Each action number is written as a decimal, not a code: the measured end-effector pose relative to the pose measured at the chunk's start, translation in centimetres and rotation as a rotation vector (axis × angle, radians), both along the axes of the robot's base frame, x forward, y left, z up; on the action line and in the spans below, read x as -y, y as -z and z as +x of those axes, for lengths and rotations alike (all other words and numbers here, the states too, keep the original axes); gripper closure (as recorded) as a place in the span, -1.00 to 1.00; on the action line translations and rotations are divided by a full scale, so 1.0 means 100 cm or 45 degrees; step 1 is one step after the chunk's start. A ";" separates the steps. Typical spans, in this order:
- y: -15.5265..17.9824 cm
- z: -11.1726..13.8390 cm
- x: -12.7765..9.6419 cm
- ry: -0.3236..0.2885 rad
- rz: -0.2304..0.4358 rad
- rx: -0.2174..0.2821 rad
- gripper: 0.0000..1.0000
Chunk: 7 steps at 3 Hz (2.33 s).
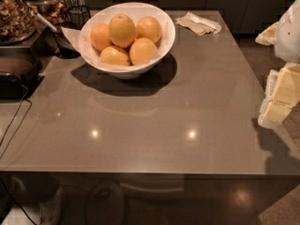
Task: Pick orange from white bowl
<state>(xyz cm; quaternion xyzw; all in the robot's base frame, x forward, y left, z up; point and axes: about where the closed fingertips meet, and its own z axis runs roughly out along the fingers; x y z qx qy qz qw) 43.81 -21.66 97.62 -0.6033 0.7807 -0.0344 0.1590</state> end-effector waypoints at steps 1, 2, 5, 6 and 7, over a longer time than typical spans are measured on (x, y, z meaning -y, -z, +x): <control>0.000 0.000 0.000 0.000 0.000 0.000 -1.00; -0.004 0.005 -0.012 0.035 0.052 0.022 -1.00; -0.021 0.050 -0.092 0.021 0.251 -0.082 -1.00; -0.023 0.052 -0.095 0.017 0.257 -0.069 -1.00; -0.024 0.068 -0.107 0.024 0.316 -0.062 -1.00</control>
Offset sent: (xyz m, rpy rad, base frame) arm 0.0118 0.0262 0.0035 0.0968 -0.0201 -0.0647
